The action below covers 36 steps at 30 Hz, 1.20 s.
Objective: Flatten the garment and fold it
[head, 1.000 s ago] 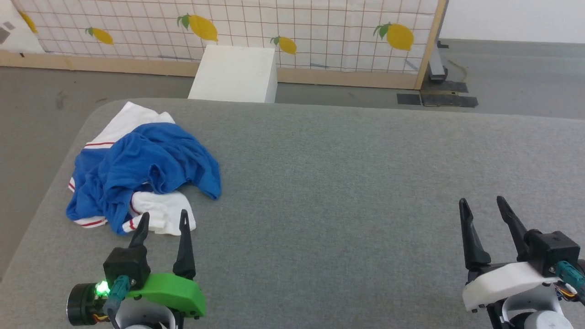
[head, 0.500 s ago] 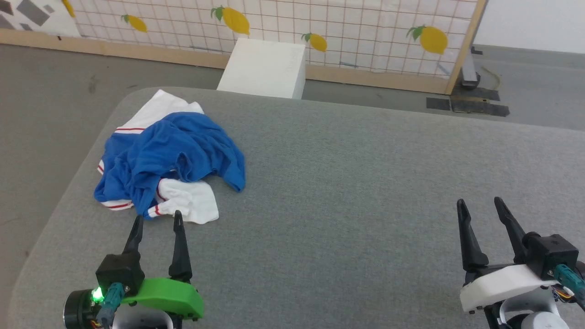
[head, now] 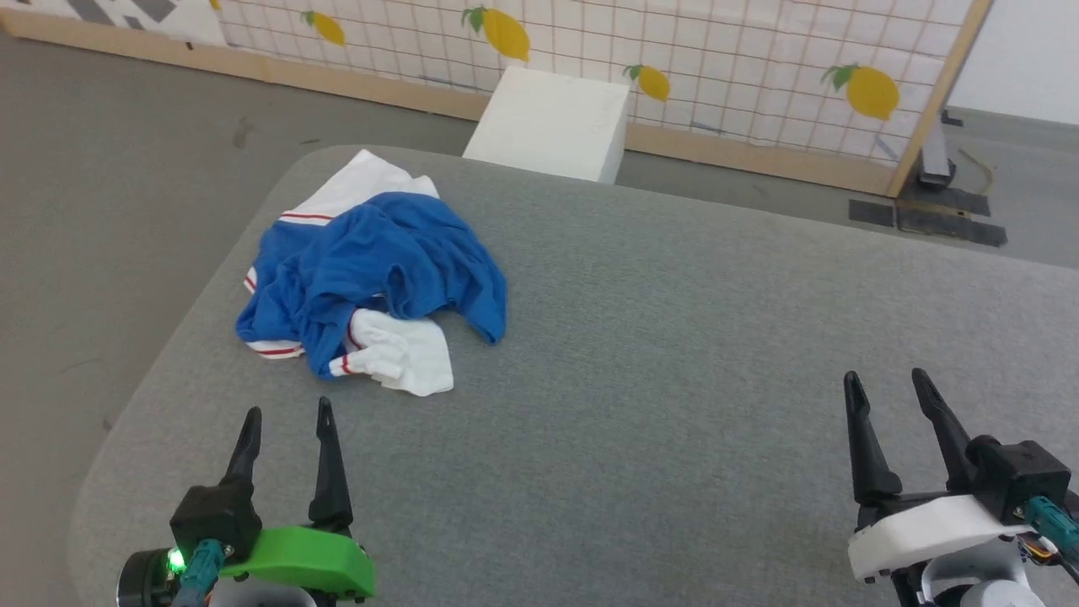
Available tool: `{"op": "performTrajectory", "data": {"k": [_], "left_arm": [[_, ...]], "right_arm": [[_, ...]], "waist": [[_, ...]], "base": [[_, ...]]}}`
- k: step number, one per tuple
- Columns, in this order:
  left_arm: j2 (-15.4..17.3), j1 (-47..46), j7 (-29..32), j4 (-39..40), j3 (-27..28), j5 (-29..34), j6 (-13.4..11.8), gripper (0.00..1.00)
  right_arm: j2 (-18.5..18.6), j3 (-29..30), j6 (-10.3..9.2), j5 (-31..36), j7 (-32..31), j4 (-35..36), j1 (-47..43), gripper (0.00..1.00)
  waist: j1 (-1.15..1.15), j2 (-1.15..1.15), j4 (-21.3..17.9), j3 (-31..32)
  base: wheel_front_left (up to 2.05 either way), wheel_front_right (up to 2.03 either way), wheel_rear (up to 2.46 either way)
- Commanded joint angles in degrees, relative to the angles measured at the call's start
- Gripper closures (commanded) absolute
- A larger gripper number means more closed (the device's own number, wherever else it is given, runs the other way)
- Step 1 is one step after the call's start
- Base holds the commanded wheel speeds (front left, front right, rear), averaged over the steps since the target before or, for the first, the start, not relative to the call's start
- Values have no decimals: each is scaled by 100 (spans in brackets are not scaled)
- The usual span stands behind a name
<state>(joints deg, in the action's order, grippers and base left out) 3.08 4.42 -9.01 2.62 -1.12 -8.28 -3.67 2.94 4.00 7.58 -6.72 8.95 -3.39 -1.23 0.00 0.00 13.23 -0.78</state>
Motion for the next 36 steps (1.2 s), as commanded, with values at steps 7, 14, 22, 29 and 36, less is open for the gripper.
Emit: {"op": "performTrajectory", "data": {"k": [7, 14, 22, 29, 36], "left_arm": [[-14, 132, -131, 47, 0, -73, -55, 0], [-15, 222, -238, 65, 1, -143, -52, 0], [-17, 312, -332, 90, 27, -220, -49, 0], [-18, 333, -415, 109, 3, -299, -72, 0], [-19, 376, -496, 121, -5, -354, -107, 0]], "right_arm": [[-4, 63, -6, -120, 135, -89, -71, 0], [-5, 67, -6, -243, 243, -193, -104, 0], [-5, 93, -7, -314, 337, -253, -137, 0], [-5, 146, -7, -351, 421, -275, -157, 0], [-6, 188, -8, -408, 502, -295, -153, 0]], "waist": [[0, 0, 359, 63], [0, 0, 626, 132], [0, 0, 760, 165], [0, 0, 880, 147], [0, 0, 1012, 128]], "base": [[0, 0, 0], [0, 0, 0], [0, 0, 0], [0, 0, 0], [0, 0, 0]]}}
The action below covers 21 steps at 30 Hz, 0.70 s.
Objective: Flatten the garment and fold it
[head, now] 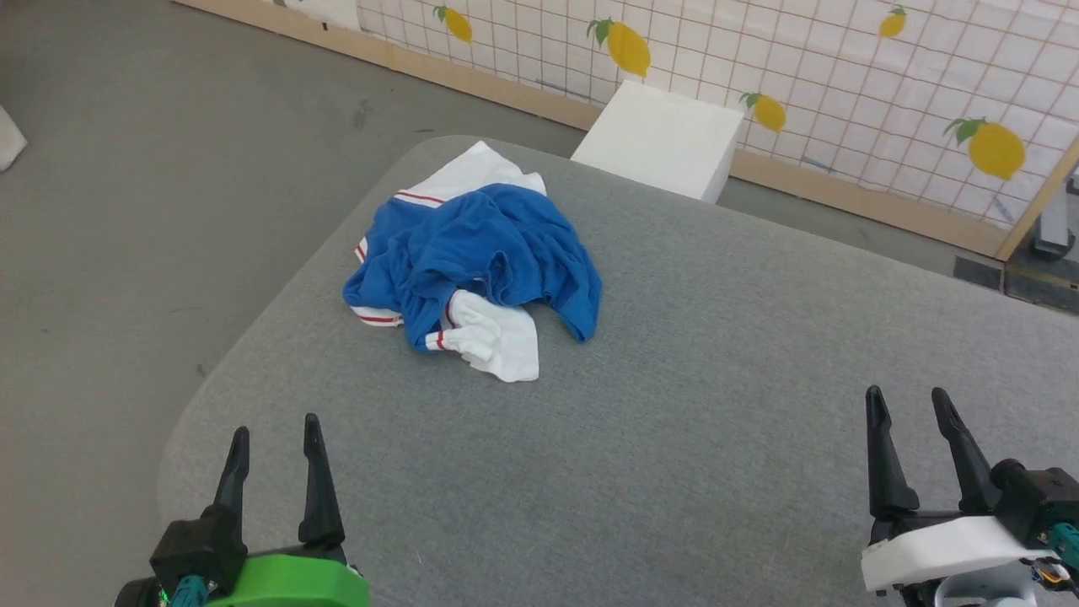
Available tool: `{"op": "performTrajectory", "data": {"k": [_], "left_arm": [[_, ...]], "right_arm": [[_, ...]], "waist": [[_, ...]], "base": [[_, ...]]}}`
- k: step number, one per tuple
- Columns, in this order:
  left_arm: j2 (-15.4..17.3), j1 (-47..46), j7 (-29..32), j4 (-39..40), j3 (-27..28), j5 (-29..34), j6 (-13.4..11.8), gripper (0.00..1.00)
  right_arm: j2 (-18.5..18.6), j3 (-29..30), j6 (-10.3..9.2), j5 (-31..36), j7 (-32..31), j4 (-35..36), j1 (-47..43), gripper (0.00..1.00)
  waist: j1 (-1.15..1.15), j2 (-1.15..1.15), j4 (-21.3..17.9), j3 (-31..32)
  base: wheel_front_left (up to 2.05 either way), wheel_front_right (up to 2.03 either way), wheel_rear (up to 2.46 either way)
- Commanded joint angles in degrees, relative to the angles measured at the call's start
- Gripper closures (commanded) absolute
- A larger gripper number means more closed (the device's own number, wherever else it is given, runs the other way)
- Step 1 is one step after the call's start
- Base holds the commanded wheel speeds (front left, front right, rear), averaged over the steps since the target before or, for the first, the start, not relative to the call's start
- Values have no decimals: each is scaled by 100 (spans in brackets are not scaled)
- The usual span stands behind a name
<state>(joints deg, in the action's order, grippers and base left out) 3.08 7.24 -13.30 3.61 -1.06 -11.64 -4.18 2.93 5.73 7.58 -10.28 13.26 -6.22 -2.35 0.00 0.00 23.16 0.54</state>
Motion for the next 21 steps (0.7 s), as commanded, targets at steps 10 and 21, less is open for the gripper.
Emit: {"op": "performTrajectory", "data": {"k": [10, 21], "left_arm": [[-21, 137, -170, 47, -3, -107, -88, 0], [-20, 1, -170, -36, -90, 14, 96, 0]], "right_arm": [[-5, 52, -9, -112, 174, -37, -36, 0], [-5, 86, -9, -91, 174, -8, -29, 0]], "waist": [[0, 0, 120, -45], [0, 0, 55, -121]], "base": [[0, 0, 0], [0, 0, 0]]}}
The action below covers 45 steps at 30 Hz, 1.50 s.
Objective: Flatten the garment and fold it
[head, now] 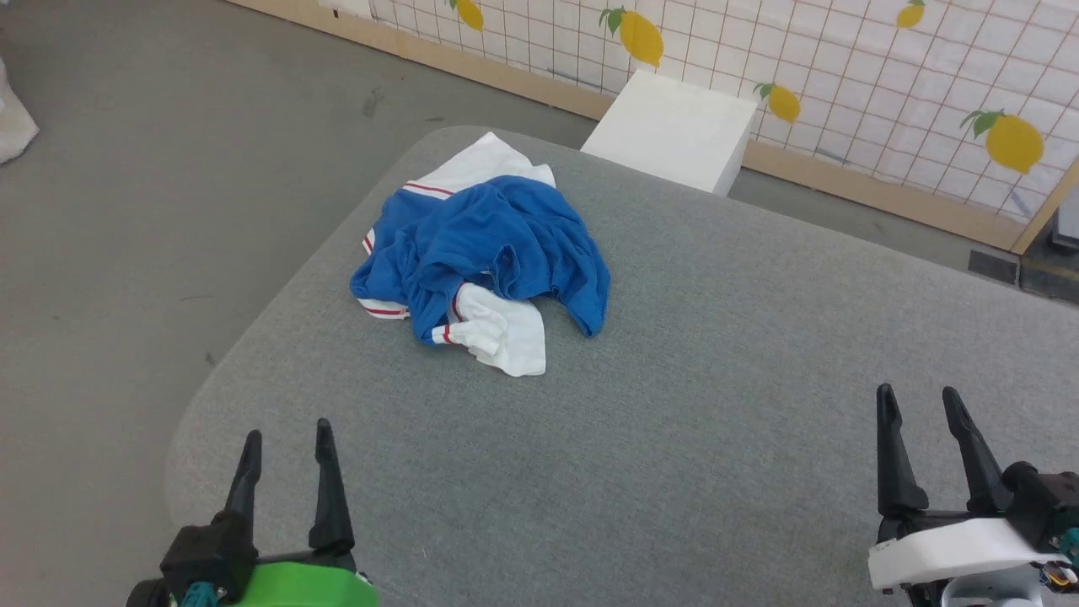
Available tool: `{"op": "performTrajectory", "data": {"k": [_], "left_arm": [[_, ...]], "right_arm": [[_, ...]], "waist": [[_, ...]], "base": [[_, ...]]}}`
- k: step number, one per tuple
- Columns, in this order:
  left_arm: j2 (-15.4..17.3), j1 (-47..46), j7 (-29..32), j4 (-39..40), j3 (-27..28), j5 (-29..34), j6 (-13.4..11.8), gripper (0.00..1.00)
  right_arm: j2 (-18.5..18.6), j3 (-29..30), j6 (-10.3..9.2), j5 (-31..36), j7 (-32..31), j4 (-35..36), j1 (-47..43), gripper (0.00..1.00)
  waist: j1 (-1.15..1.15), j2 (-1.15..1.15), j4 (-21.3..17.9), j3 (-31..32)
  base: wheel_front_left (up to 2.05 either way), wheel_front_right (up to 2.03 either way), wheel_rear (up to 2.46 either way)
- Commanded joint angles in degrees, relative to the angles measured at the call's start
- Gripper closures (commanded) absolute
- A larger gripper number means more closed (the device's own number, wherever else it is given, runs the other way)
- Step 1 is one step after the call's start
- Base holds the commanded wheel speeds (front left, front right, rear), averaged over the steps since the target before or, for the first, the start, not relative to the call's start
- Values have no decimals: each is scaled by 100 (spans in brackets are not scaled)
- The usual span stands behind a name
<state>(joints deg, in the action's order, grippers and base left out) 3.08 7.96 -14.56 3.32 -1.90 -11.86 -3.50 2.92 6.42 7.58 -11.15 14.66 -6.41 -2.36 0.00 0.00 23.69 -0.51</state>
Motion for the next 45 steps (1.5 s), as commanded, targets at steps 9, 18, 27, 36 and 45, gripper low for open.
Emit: {"op": "performTrajectory", "data": {"k": [9, 18, 27, 36, 45], "left_arm": [[737, -1362, 942, 117, -81, -110, 699, 0], [1166, -3336, 3062, -226, -199, -852, 943, 0], [1419, -4866, 4431, -1240, -337, -985, 893, 0], [1449, -5585, 5776, -1898, -87, -1484, 554, 0], [1428, -5534, 6869, -2029, 61, -1682, -137, 0]], "right_arm": [[-4, 151, -9, 47, 34, 111, -39, 0], [-4, 321, -9, 183, 34, 344, 146, 0], [-4, 342, -9, 454, -136, 864, 435, 0], [-4, 356, -9, 665, -406, 1526, 659, 0], [-4, 369, -9, 765, -587, 1997, 760, 0]], "waist": [[0, 0, 72, -192], [0, 0, -36, -694], [0, 0, -423, -1511], [0, 0, -911, -2247], [0, 0, -1258, -2870]], "base": [[0, 0, 0], [0, 0, 0], [0, 0, 0], [0, 0, 0], [0, 0, 0]]}}
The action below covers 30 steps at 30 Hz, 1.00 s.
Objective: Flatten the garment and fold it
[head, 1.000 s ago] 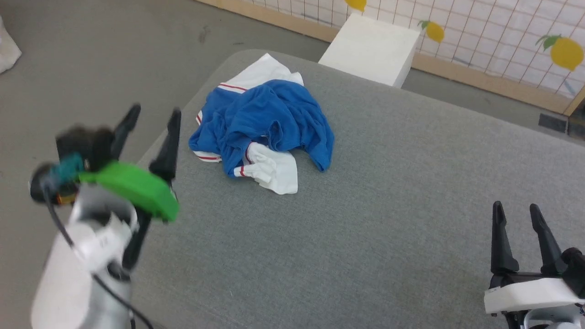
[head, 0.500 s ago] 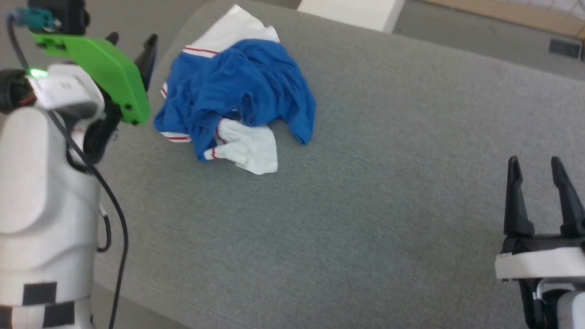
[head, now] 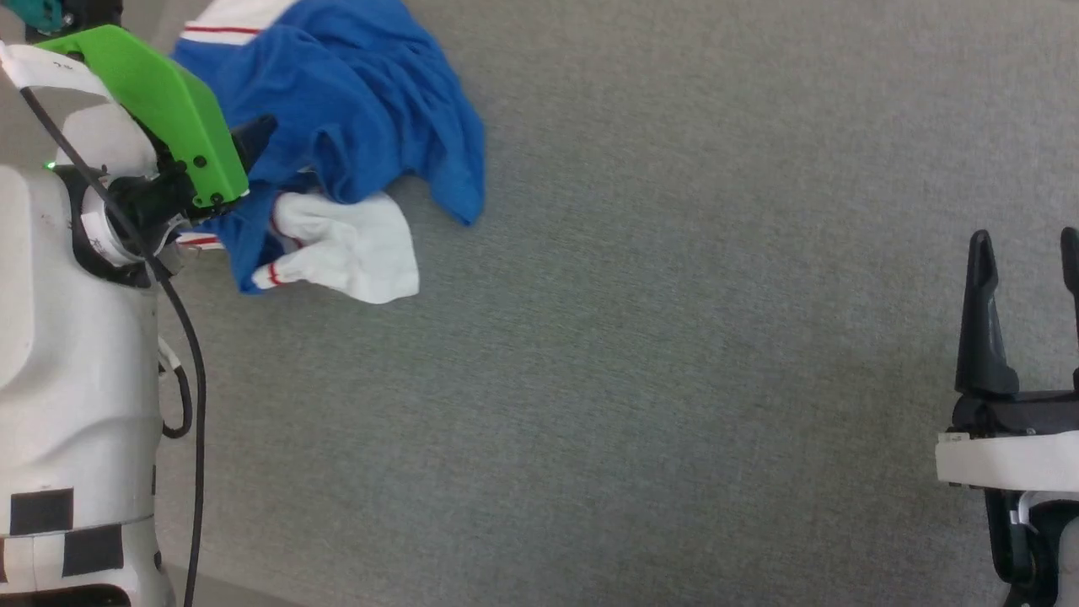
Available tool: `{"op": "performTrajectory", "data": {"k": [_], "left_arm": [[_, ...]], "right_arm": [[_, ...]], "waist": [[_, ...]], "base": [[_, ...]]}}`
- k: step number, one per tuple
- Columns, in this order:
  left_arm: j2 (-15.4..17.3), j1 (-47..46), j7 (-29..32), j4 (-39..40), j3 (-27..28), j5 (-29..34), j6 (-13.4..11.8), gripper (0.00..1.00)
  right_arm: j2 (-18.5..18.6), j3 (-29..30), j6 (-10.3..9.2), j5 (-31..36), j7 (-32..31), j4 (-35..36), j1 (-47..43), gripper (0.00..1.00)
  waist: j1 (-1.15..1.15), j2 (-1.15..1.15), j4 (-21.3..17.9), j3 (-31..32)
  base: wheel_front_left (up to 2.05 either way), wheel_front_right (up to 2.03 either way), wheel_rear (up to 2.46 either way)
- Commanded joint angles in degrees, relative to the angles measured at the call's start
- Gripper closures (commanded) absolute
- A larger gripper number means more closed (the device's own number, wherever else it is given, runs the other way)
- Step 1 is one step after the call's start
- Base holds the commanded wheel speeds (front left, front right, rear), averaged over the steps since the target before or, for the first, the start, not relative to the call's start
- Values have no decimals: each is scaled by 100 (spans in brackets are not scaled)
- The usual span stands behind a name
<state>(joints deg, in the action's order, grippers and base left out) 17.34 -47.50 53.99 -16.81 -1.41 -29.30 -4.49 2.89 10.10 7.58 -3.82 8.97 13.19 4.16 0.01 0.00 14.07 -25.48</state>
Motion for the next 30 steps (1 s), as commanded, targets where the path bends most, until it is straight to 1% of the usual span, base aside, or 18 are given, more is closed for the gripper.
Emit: {"op": "performTrajectory", "data": {"k": [1, 2, 6, 8, 10, 11, 12, 13, 14, 15, 23, 30], "left_arm": [[-11, 40, 61, -38, 34, 78, -146, 0], [-27, 87, 129, -70, 57, 106, -296, 0], [-65, 184, 256, -186, 104, 150, -603, 0], [-77, 204, 287, -243, 117, 164, -702, 0], [-53, 215, 354, -298, 90, 193, -745, 0], [-35, 226, 377, -324, 77, 204, -752, 12], [-19, 235, 371, -339, 75, 212, -756, 27], [0, 252, 346, -361, 77, 217, -748, 60], [10, 269, 315, -381, 79, 214, -734, 79], [18, 284, 260, -390, 78, 207, -695, 100], [100, 229, -460, -504, 217, -9, -206, 100], [252, -22, -1127, -504, 259, -87, 290, 100]], "right_arm": [[-2, -7, -9, 42, -27, 70, 115, 0], [4, -21, -9, 54, -43, 115, 120, 0], [44, -26, -9, 49, -68, 199, 114, 0], [63, -31, -9, 43, -80, 238, 106, 0], [78, -31, -9, 37, -89, 262, 98, 0], [87, -32, -9, 33, -95, 271, 96, 0], [93, -34, -9, 29, -100, 276, 97, 0], [98, -39, -9, 26, -105, 280, 101, 0], [101, -42, -9, 23, -107, 282, 105, 0], [105, -43, -9, 17, -108, 281, 110, 0], [100, -50, -9, -9, -88, 227, 164, 0], [50, -92, -9, -87, 64, -23, 161, 0]], "waist": [[-1, 0, -319, -426], [-1, 0, -349, -498], [-1, 0, -405, -649], [-1, 0, -421, -698], [-1, 0, -434, -712], [-1, 0, -447, -716], [-1, 0, -459, -717], [-1, 0, -476, -716], [-1, 0, -487, -713], [-1, 0, -497, -710], [-1, 0, -523, -553], [-1, 0, -498, -44]], "base": [[0, 0, 0], [0, 0, 0], [0, 0, 0], [0, 0, 0], [0, 0, 0], [0, 0, 0], [0, 0, 0], [0, 0, 0], [0, 0, 0], [0, 0, 0], [0, 0, 0], [0, 0, 0]]}}
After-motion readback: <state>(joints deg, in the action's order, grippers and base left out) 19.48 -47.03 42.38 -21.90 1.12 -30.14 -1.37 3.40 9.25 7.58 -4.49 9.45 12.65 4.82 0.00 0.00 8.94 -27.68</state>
